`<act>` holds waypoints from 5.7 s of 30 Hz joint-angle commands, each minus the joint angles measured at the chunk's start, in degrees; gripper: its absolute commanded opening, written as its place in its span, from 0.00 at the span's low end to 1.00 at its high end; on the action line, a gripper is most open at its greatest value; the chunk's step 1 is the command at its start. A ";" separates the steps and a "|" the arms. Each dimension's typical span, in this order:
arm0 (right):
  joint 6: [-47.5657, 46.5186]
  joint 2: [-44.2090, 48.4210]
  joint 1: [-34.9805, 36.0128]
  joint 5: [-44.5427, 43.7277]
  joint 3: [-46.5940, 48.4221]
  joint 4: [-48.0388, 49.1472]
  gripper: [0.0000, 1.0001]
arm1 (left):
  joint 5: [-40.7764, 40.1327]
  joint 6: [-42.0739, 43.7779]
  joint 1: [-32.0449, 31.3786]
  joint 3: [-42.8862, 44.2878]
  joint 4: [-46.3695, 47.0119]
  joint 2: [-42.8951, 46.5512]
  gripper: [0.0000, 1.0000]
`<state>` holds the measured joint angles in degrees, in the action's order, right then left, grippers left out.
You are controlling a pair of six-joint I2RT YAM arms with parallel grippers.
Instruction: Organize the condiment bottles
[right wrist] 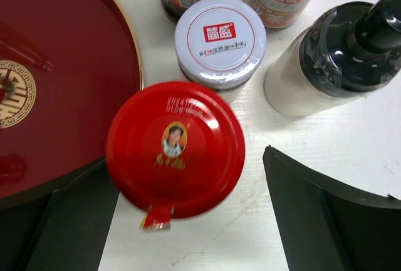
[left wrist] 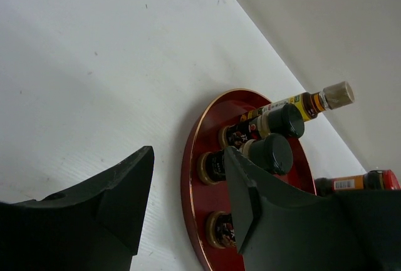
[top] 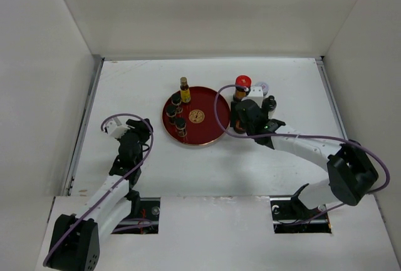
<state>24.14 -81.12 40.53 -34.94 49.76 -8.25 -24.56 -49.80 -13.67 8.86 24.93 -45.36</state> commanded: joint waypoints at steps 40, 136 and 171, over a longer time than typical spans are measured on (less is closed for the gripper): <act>-8.49 -20.54 1.96 11.82 29.23 22.66 0.46 | 0.03 -0.38 -1.22 0.28 6.10 -4.29 0.47; -5.24 -19.23 6.96 10.94 24.85 19.67 0.49 | 0.56 -1.00 -0.87 -0.34 7.42 -4.56 0.49; -3.66 -13.72 -4.35 9.54 19.59 19.68 0.86 | 1.35 -1.17 -0.79 -0.25 7.24 -4.91 0.49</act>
<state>20.97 -96.92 39.44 -22.72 70.63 9.56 -23.64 -50.41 -14.55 8.73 29.78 -50.74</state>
